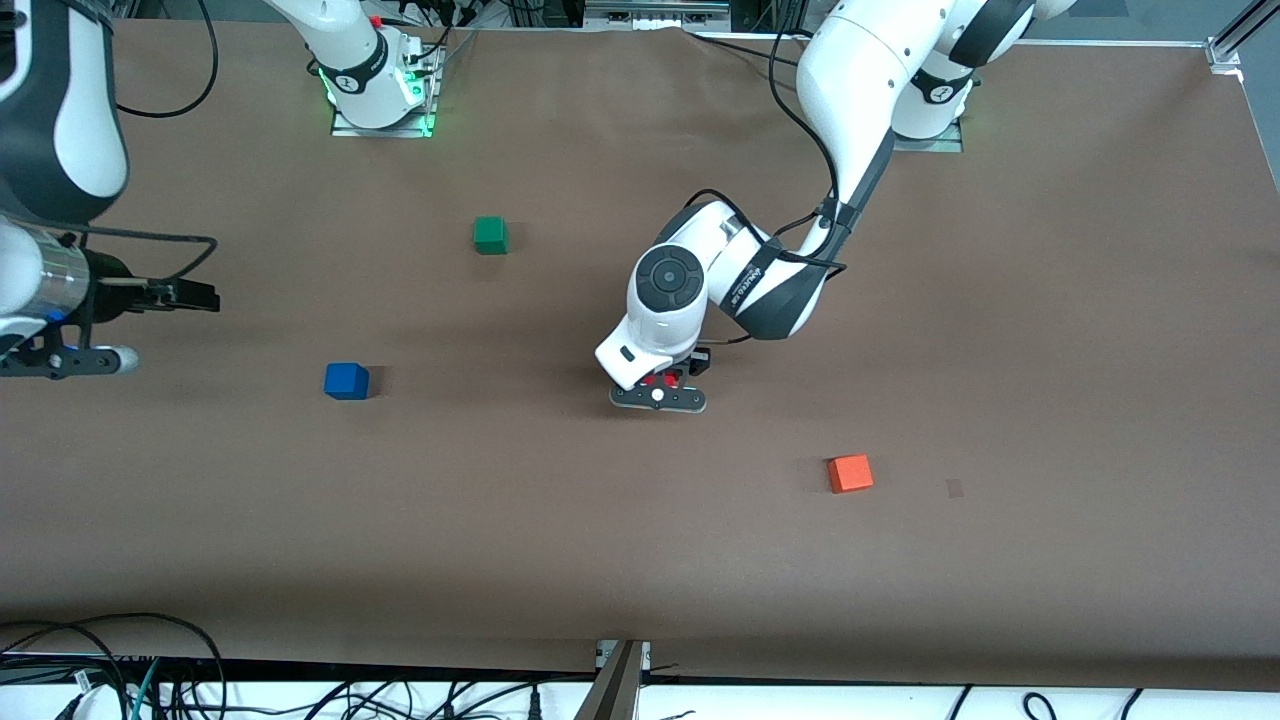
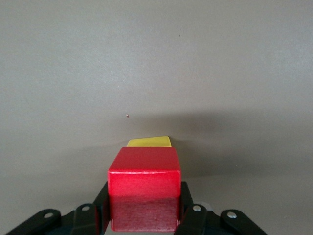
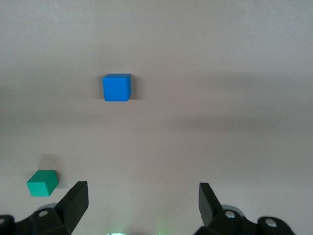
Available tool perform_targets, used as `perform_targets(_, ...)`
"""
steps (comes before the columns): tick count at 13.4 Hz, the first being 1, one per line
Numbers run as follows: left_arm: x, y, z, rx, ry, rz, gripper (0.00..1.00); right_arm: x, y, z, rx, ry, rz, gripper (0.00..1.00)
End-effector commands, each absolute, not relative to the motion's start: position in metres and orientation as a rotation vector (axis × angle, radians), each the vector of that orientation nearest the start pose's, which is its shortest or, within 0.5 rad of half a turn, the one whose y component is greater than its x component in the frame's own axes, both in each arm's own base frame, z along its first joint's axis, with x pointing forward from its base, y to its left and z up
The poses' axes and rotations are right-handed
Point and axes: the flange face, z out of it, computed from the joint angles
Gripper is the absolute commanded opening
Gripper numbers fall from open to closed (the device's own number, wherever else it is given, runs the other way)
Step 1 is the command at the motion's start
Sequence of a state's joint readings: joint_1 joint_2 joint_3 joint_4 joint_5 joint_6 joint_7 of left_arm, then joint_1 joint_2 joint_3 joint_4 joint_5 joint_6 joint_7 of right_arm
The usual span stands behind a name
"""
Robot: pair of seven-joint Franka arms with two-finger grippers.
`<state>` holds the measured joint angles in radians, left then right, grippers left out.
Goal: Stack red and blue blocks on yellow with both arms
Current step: 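Lower the red cube onto the yellow cube while the right gripper reaches the blue cube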
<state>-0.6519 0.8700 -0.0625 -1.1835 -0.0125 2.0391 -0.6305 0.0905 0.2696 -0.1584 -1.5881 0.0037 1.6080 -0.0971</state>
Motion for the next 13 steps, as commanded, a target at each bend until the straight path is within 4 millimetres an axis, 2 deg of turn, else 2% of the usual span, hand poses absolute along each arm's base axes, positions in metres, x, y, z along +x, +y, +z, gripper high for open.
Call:
perform_targets(1, 0.583, -0.494, 0.261, -3.168, 0.051, 0.062, 0.00, 0.605, -0.030, 0.437, -3.126, -0.063, 0.364, 1.00)
perform_targets(5, 0.582, -0.493, 0.256, -3.161, 0.047, 0.072, 0.00, 0.605, -0.028, 0.411, -3.133, -0.048, 0.331, 1.00)
perform_targets(9, 0.581, -0.492, 0.251, -3.156, 0.035, 0.081, 0.00, 0.597, -0.012, 0.351, -3.150, -0.049, 0.230, 1.00)
perform_targets(13, 0.575, -0.499, 0.249, -3.152, 0.036, 0.084, 0.00, 0.597, -0.012, 0.323, -3.158, -0.025, 0.208, 1.00)
